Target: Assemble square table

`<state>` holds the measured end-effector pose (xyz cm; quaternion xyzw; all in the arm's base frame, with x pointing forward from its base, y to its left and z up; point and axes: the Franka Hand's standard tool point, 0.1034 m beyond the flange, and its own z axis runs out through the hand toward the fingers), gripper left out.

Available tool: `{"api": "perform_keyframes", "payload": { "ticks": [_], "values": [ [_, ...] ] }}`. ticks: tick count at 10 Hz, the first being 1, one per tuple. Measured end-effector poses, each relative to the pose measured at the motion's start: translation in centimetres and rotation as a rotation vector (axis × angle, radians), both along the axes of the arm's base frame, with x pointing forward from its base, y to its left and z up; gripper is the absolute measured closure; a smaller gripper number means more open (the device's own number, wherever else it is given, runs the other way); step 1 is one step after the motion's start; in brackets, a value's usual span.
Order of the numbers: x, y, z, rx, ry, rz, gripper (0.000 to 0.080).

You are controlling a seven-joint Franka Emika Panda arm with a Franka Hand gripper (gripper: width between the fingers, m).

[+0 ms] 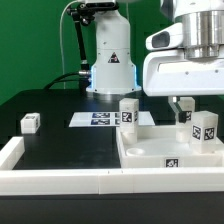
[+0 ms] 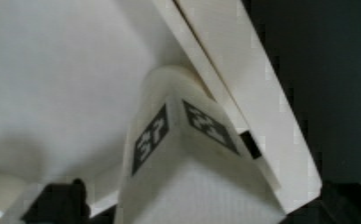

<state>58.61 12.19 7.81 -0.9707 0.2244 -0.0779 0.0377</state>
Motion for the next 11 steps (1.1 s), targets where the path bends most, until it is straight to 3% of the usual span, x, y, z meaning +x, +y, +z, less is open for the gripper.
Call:
{"api": "perform_keyframes", "payload": {
  "ticks": [5,9,11],
  "values": [
    [-0.28,0.07,0.04,-0.104,0.01,0.448,0.015],
    [-0.29,-0.24,-0.05,-0.146,0.007,0.648,0.015],
    [-0.29,-0.27,-0.08,-0.144,0.008,0.634,0.0421]
  ]
}}
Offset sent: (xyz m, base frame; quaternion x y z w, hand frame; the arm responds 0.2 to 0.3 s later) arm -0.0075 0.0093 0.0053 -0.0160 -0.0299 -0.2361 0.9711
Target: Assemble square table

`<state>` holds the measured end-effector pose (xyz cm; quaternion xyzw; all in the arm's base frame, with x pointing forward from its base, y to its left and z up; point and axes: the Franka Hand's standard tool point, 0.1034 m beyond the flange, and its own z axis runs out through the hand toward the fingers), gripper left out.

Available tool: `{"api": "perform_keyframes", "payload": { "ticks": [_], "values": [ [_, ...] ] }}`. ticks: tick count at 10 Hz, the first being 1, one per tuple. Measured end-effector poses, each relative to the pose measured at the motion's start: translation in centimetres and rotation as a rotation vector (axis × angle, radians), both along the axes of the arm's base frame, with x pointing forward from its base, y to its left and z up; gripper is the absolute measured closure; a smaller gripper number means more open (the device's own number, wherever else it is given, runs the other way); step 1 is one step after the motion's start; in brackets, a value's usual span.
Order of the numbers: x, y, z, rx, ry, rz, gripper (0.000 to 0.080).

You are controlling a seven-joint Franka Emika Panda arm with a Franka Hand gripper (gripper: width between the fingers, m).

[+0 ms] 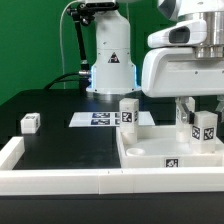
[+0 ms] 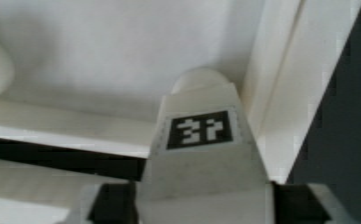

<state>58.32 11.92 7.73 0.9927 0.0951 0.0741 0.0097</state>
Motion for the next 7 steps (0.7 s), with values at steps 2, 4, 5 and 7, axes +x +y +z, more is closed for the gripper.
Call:
{"api": "perform_keyframes", "payload": {
  "ticks": [2,4,5,7],
  "values": [
    [0.01,-0.03,0.0,0.003,0.0,-0.023,0.0508],
    [0.01,-0.03,-0.01,0.009,0.0,-0.063,0.0508],
    [0.0,-0.03,-0.01,0.021,-0.001,-0.133,0.0508],
    [-0.01,0.01,-0.02,0.049,-0.001,-0.311,0.0508]
  ]
}}
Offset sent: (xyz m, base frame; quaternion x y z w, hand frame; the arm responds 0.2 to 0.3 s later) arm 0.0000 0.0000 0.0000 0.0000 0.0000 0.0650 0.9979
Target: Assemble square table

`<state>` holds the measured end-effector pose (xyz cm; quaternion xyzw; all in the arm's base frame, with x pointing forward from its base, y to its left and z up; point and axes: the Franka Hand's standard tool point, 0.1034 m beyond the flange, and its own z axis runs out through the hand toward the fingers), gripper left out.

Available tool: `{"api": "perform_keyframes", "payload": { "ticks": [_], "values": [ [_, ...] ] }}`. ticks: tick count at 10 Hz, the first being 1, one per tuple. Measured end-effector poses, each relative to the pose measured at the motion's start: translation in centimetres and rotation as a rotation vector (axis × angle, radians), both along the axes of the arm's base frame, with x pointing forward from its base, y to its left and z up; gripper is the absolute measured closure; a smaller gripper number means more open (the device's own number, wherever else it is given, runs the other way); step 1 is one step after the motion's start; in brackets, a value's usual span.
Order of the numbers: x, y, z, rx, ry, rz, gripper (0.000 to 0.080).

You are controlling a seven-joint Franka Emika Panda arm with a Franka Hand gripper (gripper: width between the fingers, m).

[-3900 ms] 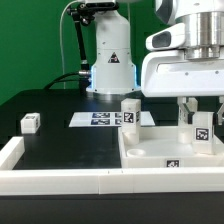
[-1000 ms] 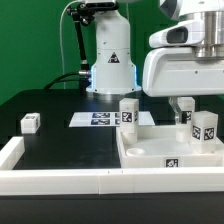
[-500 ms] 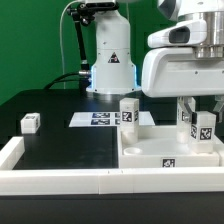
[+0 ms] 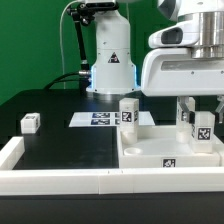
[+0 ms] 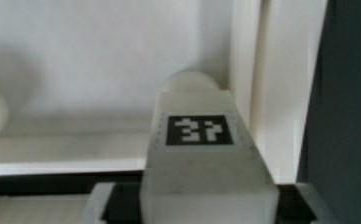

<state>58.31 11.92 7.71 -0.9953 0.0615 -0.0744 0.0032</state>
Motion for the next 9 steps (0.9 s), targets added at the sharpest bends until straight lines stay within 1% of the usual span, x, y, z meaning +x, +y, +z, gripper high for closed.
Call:
{"api": "perform_keyframes", "payload": {
  "ticks": [2,4,6,7,9],
  "values": [
    [-0.11,0.29,-0.01,0.044,0.0,-0.27,0.0507],
    [-0.15,0.17,-0.01,0.087,0.001,-0.558,0.0507],
    [-0.11,-0.05,-0.03,0.135,0.006,-0.791,0.0507],
    [-0.11,-0.06,-0.04,0.147,0.007,-0.854,0.0507],
    [-0.14,-0.06,-0.04,0.196,0.029,-1.078,0.0506]
  ]
}}
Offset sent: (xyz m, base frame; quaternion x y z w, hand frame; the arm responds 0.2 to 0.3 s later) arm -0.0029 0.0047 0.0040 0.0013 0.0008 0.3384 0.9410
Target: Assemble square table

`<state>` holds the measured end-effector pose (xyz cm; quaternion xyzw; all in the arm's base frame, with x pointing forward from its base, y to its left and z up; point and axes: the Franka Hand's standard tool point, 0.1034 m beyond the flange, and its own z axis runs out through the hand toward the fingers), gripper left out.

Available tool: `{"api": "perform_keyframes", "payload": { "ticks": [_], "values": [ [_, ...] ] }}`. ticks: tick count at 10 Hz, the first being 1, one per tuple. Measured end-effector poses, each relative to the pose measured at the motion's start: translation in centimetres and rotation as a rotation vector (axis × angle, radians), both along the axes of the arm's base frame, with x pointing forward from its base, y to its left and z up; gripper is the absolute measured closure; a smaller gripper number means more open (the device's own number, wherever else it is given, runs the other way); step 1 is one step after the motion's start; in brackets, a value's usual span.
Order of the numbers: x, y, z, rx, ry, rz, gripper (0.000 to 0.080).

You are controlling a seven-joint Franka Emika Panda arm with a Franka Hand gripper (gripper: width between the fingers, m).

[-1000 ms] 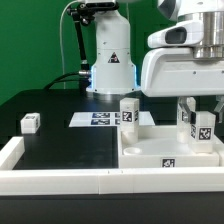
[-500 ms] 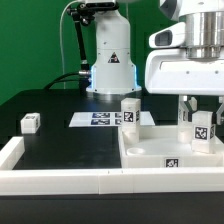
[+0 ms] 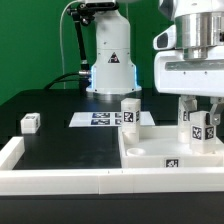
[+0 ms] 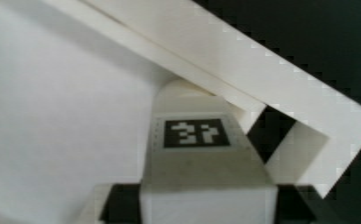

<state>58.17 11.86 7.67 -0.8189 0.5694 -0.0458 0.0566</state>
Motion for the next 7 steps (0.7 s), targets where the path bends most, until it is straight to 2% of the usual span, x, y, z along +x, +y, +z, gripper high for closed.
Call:
{"api": "perform_keyframes", "payload": {
  "ticks": [4,6,7],
  "values": [
    [0.15,-0.65,-0.01,0.066,0.017,-0.23,0.0506],
    [0.15,-0.6,0.0,0.081,0.021,-0.313,0.0506],
    [0.14,-0.57,-0.02,0.085,0.023,-0.34,0.0423]
  ]
}}
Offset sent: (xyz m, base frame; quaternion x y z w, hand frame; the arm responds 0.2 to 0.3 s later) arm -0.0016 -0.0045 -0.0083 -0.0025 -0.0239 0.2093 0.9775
